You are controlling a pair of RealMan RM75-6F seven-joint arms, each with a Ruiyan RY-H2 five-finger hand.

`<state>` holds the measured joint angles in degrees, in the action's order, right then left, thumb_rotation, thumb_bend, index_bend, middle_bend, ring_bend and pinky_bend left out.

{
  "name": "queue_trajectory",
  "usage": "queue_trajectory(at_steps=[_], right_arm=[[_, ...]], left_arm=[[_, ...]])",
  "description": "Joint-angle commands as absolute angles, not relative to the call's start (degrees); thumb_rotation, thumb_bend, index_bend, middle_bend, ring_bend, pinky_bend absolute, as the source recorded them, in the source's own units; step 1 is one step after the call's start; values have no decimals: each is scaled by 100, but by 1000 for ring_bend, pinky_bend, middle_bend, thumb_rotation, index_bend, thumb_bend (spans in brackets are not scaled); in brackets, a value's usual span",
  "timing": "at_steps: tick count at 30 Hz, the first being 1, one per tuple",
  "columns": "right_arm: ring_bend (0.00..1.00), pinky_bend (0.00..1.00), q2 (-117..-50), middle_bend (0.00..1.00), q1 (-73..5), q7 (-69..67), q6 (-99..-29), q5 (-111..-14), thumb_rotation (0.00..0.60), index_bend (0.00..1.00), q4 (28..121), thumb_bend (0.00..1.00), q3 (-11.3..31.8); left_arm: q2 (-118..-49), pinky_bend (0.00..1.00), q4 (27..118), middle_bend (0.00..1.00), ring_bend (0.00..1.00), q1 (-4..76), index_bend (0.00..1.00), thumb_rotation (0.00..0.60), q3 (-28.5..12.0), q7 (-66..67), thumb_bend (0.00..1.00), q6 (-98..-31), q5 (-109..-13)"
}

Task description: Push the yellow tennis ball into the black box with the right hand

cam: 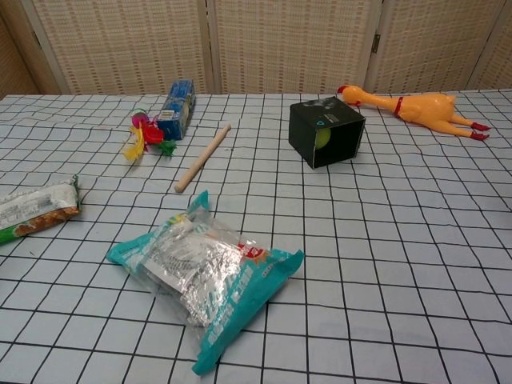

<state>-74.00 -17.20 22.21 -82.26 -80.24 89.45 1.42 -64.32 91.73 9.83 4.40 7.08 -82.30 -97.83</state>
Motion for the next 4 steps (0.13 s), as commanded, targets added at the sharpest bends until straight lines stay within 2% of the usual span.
queue_trajectory(at_steps=[1,4], right_arm=[[0,120,-7293,89,-1555,2104,-8333,-8145,600,90,9054,118,37],[0,120,-7305,88,-1482,2022,-8369,-8183,600,90,9052,118,44]], left_arm=[[-6432,515,9175,314,289,975,279,600,437,711,500,-8244,-9788],[-6430,515,9175,314,289,969,279,600,441,713,500,-8244,-9790]])
